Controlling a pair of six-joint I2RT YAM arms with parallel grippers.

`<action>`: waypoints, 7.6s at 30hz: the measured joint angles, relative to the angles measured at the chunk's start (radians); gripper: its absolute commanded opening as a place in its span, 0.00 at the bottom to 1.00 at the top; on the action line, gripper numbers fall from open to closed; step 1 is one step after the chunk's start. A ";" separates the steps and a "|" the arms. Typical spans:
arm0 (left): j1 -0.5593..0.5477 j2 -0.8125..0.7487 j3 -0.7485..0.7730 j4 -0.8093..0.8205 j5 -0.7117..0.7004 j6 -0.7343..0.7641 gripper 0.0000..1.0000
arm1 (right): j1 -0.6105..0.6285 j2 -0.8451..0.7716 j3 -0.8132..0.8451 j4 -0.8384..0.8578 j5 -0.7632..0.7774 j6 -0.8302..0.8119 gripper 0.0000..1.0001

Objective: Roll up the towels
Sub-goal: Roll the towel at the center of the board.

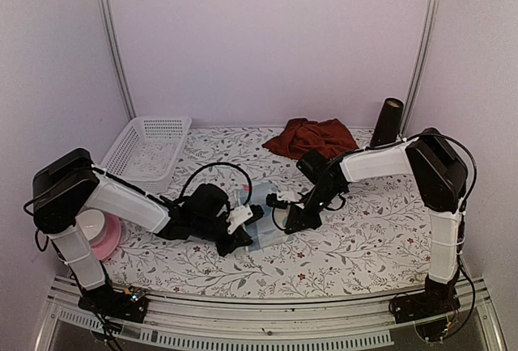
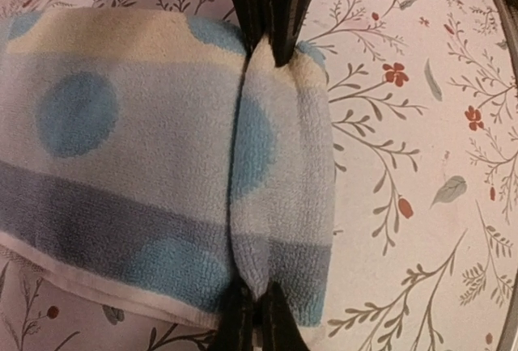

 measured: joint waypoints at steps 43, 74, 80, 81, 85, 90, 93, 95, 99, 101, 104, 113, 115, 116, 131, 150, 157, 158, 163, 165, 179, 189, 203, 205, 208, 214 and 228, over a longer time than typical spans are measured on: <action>-0.291 0.013 -0.116 0.267 -0.565 0.367 0.37 | -0.002 0.017 0.024 -0.026 -0.003 0.001 0.06; -0.246 0.002 -0.066 0.137 -0.476 0.294 0.00 | -0.005 -0.169 -0.130 0.063 0.085 -0.087 0.66; -0.198 -0.038 -0.066 0.094 -0.376 0.254 0.00 | 0.007 -0.323 -0.274 0.173 0.116 -0.169 0.75; -0.191 -0.043 -0.066 0.088 -0.358 0.246 0.00 | 0.015 -0.341 -0.291 0.188 0.124 -0.185 0.75; -0.168 -0.056 -0.066 0.070 -0.297 0.222 0.00 | 0.082 -0.352 -0.319 0.232 0.159 -0.230 0.75; -0.148 -0.060 -0.066 0.051 -0.241 0.201 0.00 | 0.185 -0.328 -0.326 0.289 0.202 -0.242 0.73; -0.139 -0.060 -0.065 0.046 -0.217 0.193 0.00 | 0.214 -0.309 -0.328 0.311 0.220 -0.243 0.69; -0.134 -0.060 -0.064 0.043 -0.205 0.188 0.00 | 0.214 -0.306 -0.332 0.323 0.237 -0.243 0.67; -0.124 -0.060 -0.063 0.039 -0.183 0.181 0.00 | 0.212 -0.296 -0.336 0.343 0.274 -0.243 0.63; -0.121 -0.060 -0.062 0.033 -0.179 0.178 0.00 | 0.212 -0.286 -0.337 0.352 0.280 -0.243 0.60; -0.116 -0.060 -0.062 0.026 -0.172 0.175 0.00 | 0.211 -0.277 -0.338 0.367 0.285 -0.243 0.57; -0.095 -0.066 -0.062 0.006 -0.143 0.164 0.00 | 0.212 -0.259 -0.339 0.419 0.315 -0.253 0.48; -0.089 -0.068 -0.062 0.002 -0.135 0.163 0.00 | 0.212 -0.256 -0.339 0.432 0.326 -0.257 0.48; -0.087 -0.070 -0.063 -0.001 -0.134 0.162 0.00 | 0.212 -0.254 -0.339 0.438 0.332 -0.260 0.48; -0.075 -0.094 -0.068 0.021 -0.098 0.140 0.00 | 0.207 -0.241 -0.363 0.425 0.302 -0.258 0.59; -0.075 -0.087 -0.065 0.012 -0.075 0.137 0.08 | 0.204 -0.241 -0.367 0.438 0.323 -0.230 0.09; -0.075 -0.078 -0.056 -0.012 -0.061 0.139 0.22 | 0.199 -0.240 -0.339 0.375 0.282 -0.231 0.04; -0.075 -0.078 -0.056 -0.013 -0.059 0.138 0.22 | 0.196 -0.238 -0.330 0.356 0.270 -0.230 0.04; -0.069 -0.079 -0.056 -0.017 -0.055 0.135 0.22 | 0.169 -0.204 -0.262 0.246 0.190 -0.233 0.04; -0.065 -0.080 -0.056 -0.018 -0.050 0.134 0.22 | 0.155 -0.181 -0.232 0.204 0.155 -0.233 0.04; -0.052 -0.122 -0.061 -0.015 0.002 0.126 0.31 | 0.032 -0.017 -0.009 -0.144 -0.114 -0.237 0.06; -0.048 -0.130 -0.069 -0.007 0.041 0.115 0.34 | 0.006 0.073 0.080 -0.282 -0.213 -0.239 0.07; -0.018 -0.107 -0.069 0.050 0.110 0.073 0.25 | -0.034 0.089 0.098 -0.319 -0.251 -0.231 0.07; -0.011 -0.098 -0.069 0.058 0.123 0.066 0.24 | -0.034 0.089 0.100 -0.319 -0.251 -0.230 0.07; -0.008 -0.084 -0.068 0.063 0.136 0.055 0.16 | -0.033 0.090 0.101 -0.319 -0.251 -0.227 0.08; -0.001 -0.053 -0.061 0.074 0.145 0.030 0.00 | -0.033 0.090 0.101 -0.318 -0.251 -0.219 0.11; 0.035 0.008 -0.006 0.063 0.115 -0.032 0.00 | -0.034 0.085 0.099 -0.289 -0.234 -0.208 0.39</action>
